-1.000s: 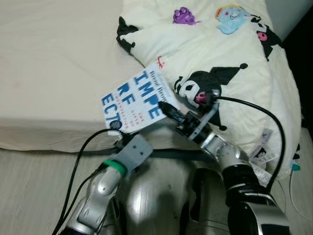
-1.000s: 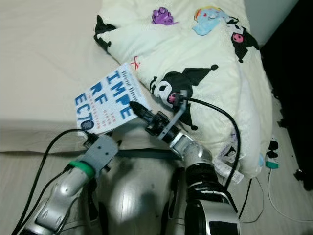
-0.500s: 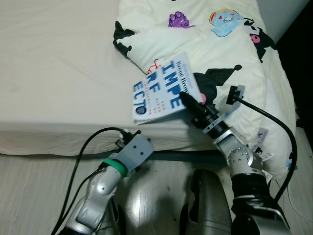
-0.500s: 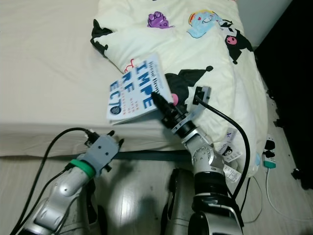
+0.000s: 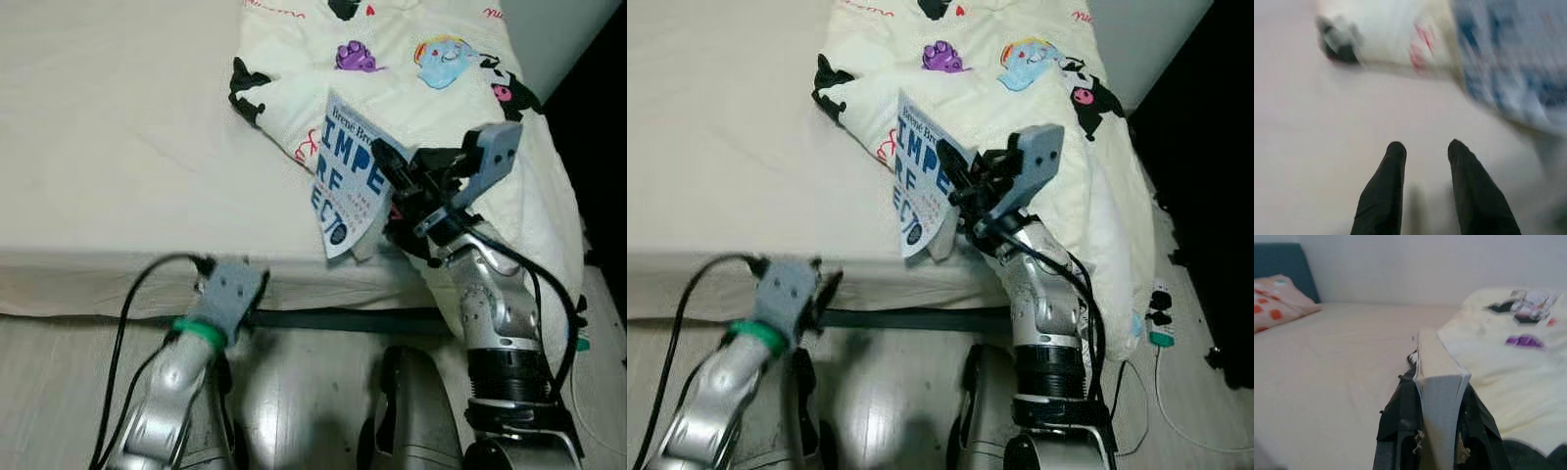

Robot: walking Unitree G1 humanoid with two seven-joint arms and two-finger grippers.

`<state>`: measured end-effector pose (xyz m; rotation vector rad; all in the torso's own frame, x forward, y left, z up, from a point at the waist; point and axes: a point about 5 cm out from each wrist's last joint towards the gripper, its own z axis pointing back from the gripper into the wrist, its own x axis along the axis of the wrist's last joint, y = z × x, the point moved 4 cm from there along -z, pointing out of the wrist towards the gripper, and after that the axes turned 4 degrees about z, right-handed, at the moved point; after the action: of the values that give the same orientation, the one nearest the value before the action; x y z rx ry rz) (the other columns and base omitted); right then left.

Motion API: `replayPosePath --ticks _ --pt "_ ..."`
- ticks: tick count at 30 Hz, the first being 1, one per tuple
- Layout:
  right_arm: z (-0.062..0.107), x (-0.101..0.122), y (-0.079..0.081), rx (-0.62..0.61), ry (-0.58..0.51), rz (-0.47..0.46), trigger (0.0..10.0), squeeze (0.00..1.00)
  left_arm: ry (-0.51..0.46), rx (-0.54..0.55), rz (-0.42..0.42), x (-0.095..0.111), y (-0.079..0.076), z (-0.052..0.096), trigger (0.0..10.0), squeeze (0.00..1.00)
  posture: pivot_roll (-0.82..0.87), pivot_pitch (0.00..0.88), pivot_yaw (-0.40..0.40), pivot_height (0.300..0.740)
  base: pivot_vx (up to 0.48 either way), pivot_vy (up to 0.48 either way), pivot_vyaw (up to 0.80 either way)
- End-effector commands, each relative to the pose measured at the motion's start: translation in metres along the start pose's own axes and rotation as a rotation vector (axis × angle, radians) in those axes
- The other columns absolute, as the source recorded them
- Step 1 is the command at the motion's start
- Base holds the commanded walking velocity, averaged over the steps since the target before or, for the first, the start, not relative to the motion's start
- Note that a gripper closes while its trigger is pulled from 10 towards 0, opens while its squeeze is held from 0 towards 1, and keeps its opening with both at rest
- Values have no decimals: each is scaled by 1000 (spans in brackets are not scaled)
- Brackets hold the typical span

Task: Clean up the room

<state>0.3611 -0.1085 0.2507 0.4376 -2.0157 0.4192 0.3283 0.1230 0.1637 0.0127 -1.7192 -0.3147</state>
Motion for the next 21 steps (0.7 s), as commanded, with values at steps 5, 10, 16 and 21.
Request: replayPosePath --ticks 5,10,16,21 --pt "26 -9 -8 -139 9 107 10000 0 -67 226 -14 17 34 -2 10000 0 75 107 1 535 0 0 0" --pt "37 -19 -11 -188 41 116 10000 0 -108 359 -53 31 56 -4 10000 0 74 104 5 550 0 0 0" --pt "30 -14 -13 -203 17 150 10000 0 -67 361 -25 26 55 -8 10000 0 78 97 9 580 0 0 0" --pt "17 -5 -10 -182 -23 159 10000 0 -61 324 -8 25 42 -10 10000 0 85 95 3 605 0 0 0"
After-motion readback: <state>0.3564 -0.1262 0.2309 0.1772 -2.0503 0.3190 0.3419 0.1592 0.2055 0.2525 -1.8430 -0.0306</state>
